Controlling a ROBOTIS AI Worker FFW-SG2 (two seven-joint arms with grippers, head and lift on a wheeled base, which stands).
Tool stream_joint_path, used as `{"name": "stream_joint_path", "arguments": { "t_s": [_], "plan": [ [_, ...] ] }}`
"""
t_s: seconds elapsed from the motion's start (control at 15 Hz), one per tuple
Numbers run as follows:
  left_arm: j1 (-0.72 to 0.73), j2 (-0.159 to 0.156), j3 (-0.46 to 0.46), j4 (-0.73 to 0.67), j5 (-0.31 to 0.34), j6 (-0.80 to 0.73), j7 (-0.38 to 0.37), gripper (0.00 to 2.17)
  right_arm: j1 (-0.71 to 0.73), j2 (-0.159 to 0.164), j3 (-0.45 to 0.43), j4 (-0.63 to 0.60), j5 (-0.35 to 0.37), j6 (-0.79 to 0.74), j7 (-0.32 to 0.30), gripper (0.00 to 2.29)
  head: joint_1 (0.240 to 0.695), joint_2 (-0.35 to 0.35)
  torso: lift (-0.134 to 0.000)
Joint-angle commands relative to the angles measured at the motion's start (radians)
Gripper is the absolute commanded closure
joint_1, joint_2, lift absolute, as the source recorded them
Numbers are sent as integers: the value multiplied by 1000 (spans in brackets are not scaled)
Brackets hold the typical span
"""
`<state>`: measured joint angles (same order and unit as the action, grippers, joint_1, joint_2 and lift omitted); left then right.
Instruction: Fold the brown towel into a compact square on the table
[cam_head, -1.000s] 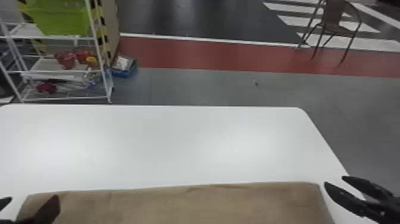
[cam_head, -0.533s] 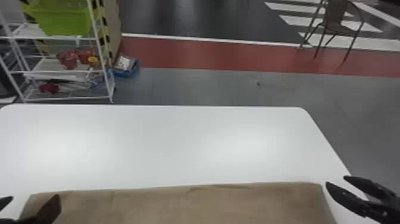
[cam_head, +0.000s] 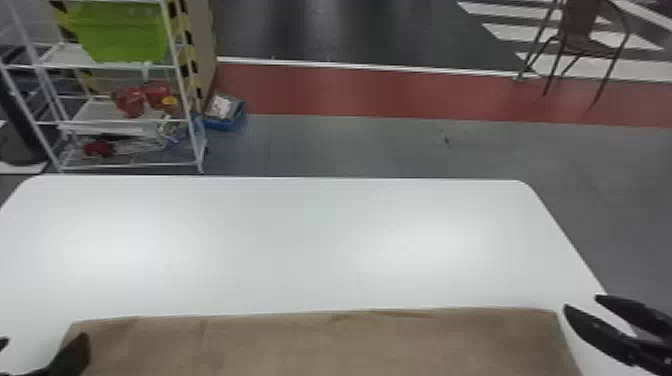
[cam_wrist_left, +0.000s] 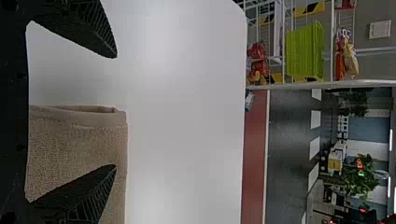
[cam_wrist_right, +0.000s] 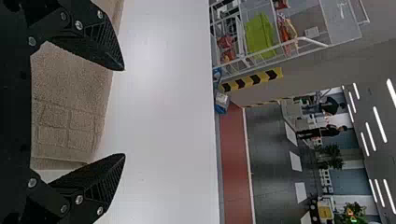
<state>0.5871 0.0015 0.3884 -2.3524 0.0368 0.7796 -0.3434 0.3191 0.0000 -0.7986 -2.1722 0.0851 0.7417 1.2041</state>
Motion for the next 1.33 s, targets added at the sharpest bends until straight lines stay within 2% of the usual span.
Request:
{"name": "stream_joint_path", "arguments": {
  "t_s": [0.0, 0.2, 0.33, 0.67, 1.13, 1.2, 1.27],
  "plan": [
    [10, -4, 41, -8, 5, 42, -14, 39, -5, 1, -1, 12, 2, -9, 0, 259, 695, -92, -123],
    [22, -4, 56, 7, -3, 63, -19, 83, -9, 1, 1, 32, 2, -31, 0, 259, 695, -70, -123],
    [28, -4, 56, 13, 6, 67, -49, 103, -9, 1, 1, 37, 1, -34, 0, 259, 695, -58, -123],
    [27, -4, 46, 22, 2, 88, -55, 205, -9, 1, -2, 43, 1, -43, 0, 259, 695, -76, -123],
    [19, -4, 27, 50, -6, 91, -57, 215, -9, 1, 7, 55, 2, -58, -1, 259, 695, -87, -123],
    [19, -4, 20, 50, -11, 103, -58, 235, -9, 1, 7, 57, 2, -55, -1, 259, 695, -87, -123],
    [19, -4, 18, 50, -14, 109, -62, 346, -11, 1, 9, 57, 2, -58, -1, 259, 695, -90, -123]
  ]
}}
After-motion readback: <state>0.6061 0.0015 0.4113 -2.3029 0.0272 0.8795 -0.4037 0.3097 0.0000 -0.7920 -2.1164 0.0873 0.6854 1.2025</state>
